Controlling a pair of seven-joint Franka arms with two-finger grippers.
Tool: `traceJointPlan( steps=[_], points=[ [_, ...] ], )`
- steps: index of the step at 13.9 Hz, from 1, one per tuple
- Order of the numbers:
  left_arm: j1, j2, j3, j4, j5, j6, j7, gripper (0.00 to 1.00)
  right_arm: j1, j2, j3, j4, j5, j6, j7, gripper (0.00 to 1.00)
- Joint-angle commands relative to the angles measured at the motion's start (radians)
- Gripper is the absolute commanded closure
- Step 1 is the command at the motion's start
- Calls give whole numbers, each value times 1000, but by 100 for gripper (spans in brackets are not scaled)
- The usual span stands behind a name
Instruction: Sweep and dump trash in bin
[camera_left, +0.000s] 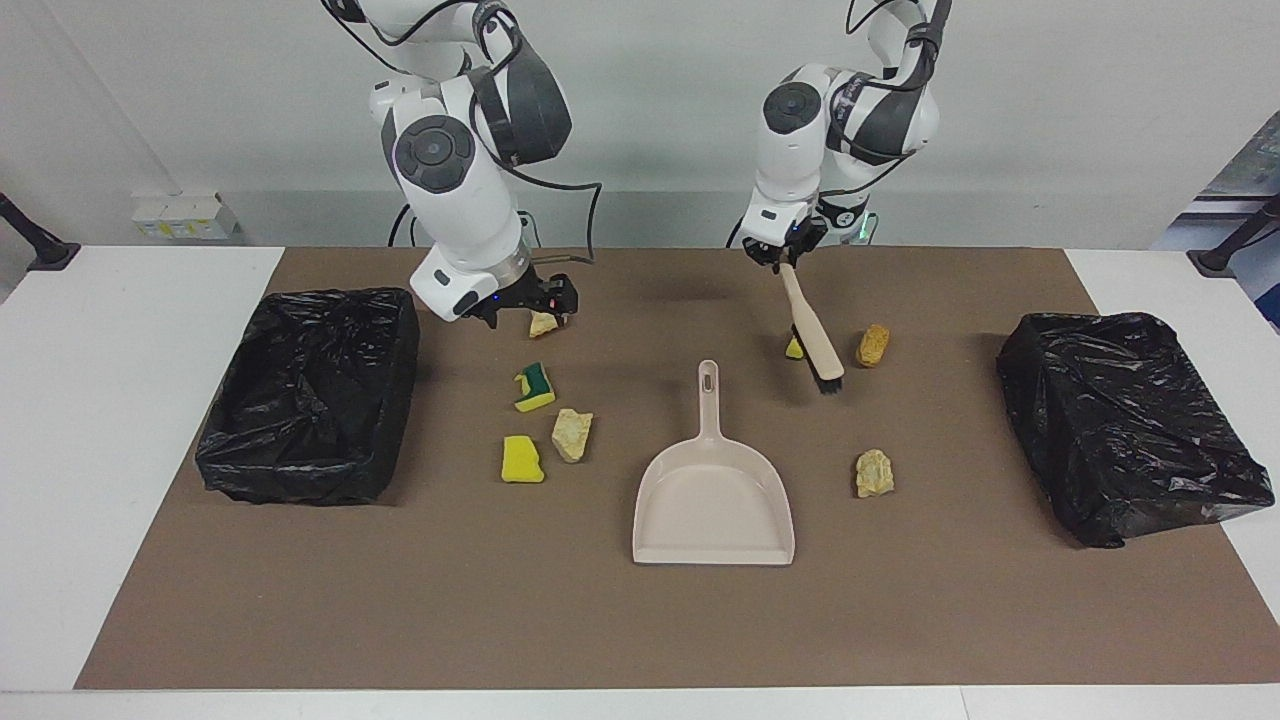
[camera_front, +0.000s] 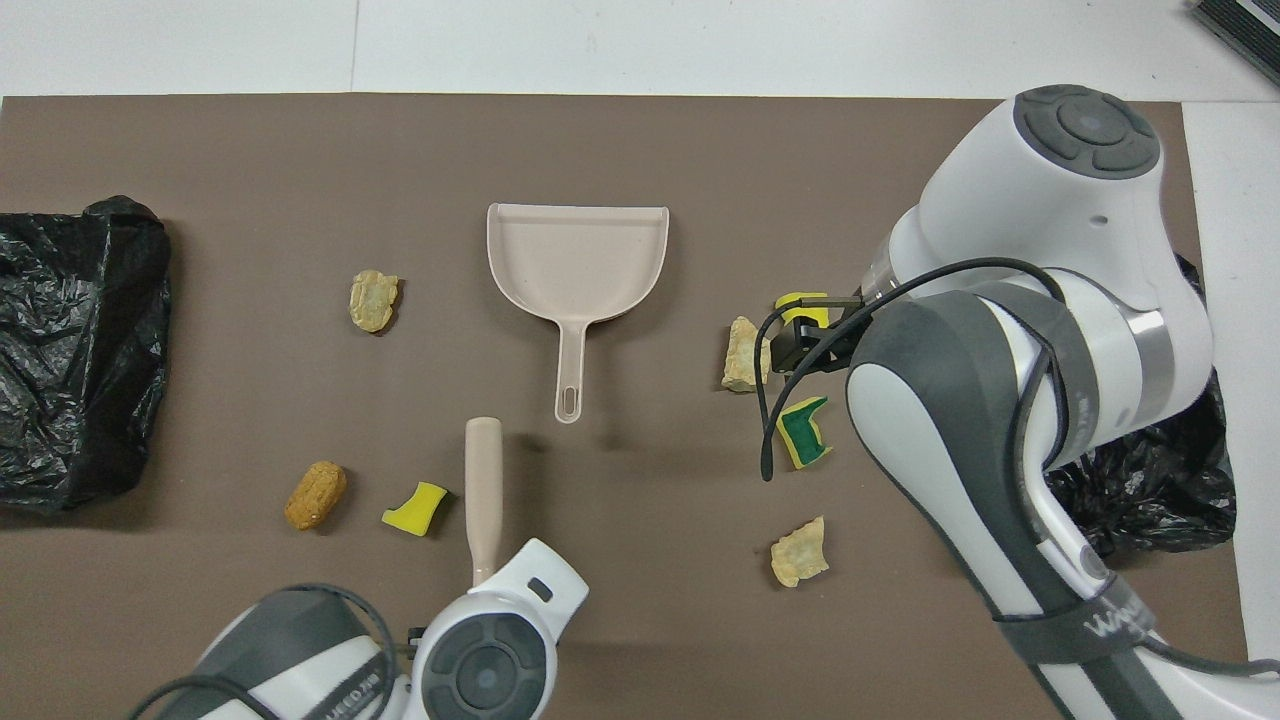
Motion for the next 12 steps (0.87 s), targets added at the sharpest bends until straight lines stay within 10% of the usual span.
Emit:
traceJointPlan(
  steps=[1,12],
  points=[
    [113,-19,-15,-21,54,-3,3,100,-5,-22,6,-25,-4,8,-31,0],
    [375,-79,-7,-139,124,0,450,100,150,64,6,-48,-18,252,143,0]
  ],
)
